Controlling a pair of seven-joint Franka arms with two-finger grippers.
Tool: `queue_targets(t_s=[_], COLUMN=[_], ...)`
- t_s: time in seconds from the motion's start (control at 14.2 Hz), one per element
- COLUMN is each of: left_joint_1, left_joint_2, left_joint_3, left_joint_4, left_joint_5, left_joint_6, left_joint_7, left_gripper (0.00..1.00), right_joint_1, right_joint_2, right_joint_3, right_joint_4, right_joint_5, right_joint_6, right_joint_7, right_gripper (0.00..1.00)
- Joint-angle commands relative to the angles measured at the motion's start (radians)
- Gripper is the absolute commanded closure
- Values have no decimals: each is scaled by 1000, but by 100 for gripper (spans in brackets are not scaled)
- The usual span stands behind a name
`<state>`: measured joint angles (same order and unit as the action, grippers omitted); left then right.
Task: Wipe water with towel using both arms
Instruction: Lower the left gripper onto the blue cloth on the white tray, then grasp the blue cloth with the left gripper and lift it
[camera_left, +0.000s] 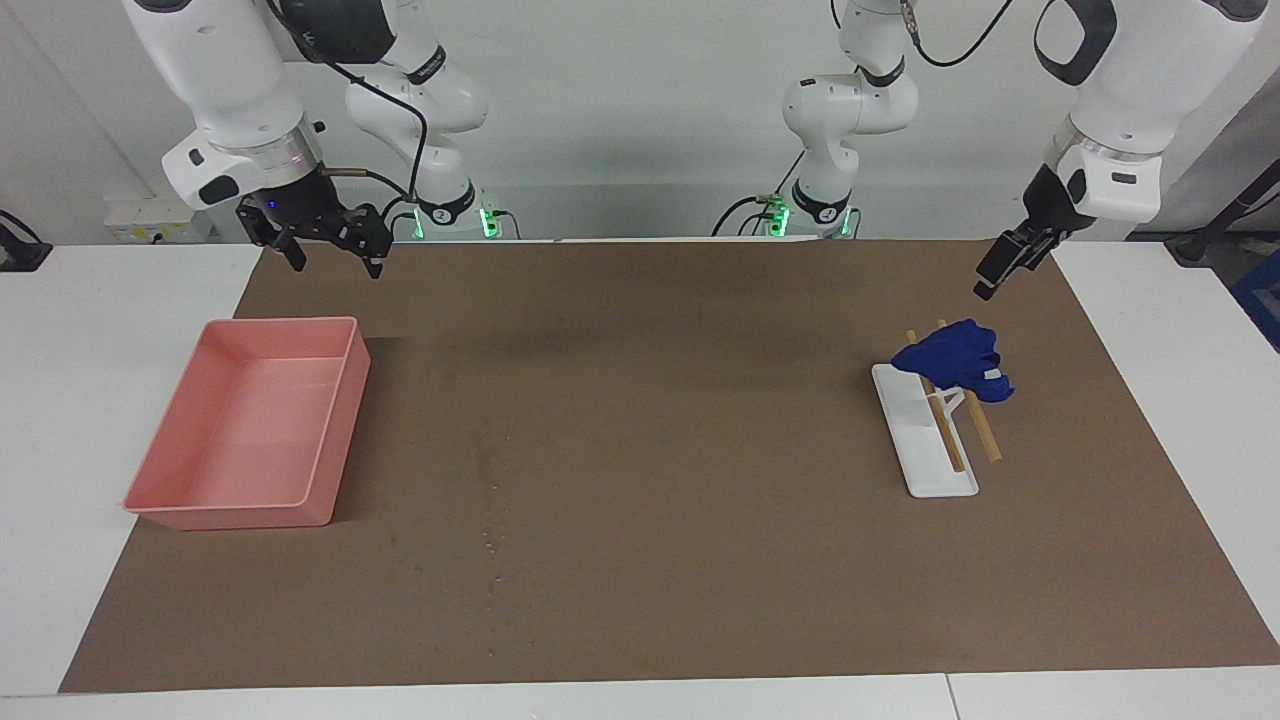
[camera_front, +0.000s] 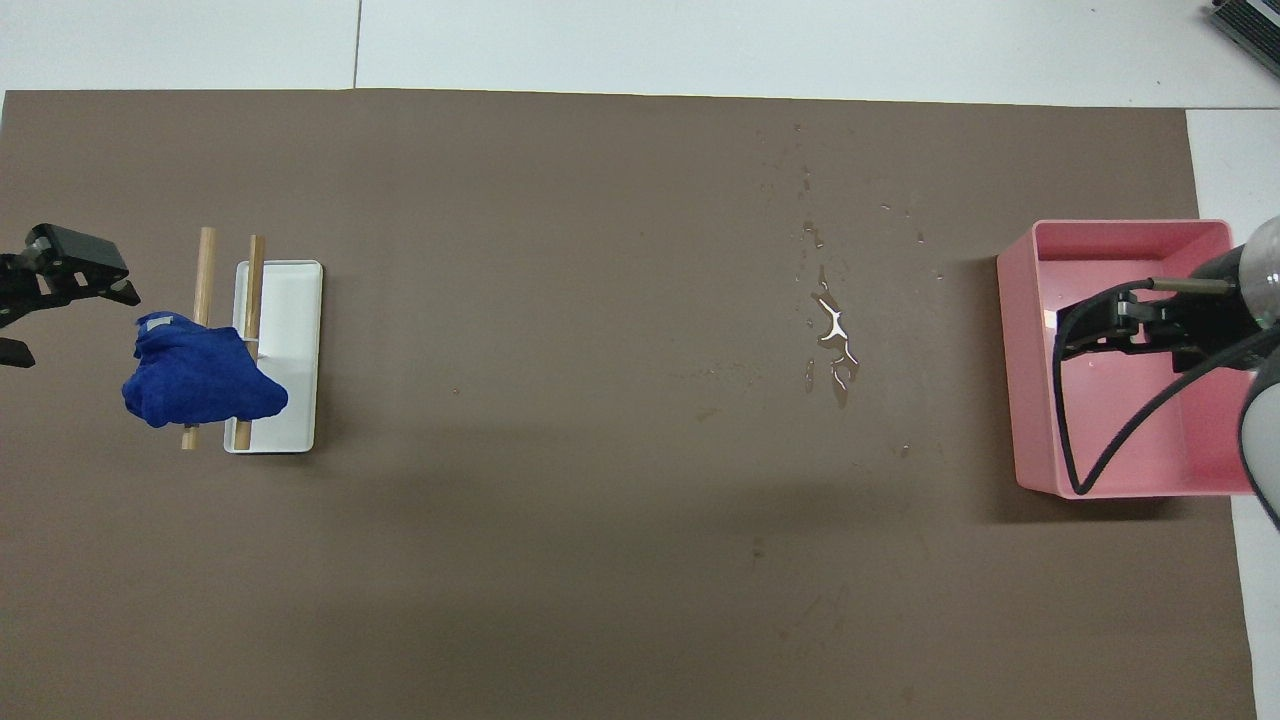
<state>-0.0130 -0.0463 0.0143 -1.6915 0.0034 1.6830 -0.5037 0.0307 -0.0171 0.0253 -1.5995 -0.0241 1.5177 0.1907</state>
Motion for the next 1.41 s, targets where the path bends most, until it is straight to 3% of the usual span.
queue_targets(t_s=[0.0,0.63,0.85,1.06,1.34], left_joint_1=[8,27,31,39,30], left_joint_2=[-119,-136,-112,-40,-33], left_joint_3=[-7,-8,-8,-7,-8], left_joint_4=[-221,-428,-438,-436,-453], left_joint_5=[36,38,38,38,38], left_joint_6=[137,328,410,506,520], left_joint_7=[-3,-1,-13,-9,-7], left_gripper=[0,0,0,0,0], right_joint_1=[-11,-11,-11,-11,-11], right_joint_2=[-12,-12,-12,-12,-12], right_joint_3=[4,4,4,4,4], right_joint_4=[-11,-11,-11,-11,-11], right_joint_5=[-2,-2,-2,-2,-2], right_joint_6=[-7,-5,-7,-7,-5], right_joint_7=[-10,-10,-10,-10,-10], right_gripper=[0,0,0,0,0])
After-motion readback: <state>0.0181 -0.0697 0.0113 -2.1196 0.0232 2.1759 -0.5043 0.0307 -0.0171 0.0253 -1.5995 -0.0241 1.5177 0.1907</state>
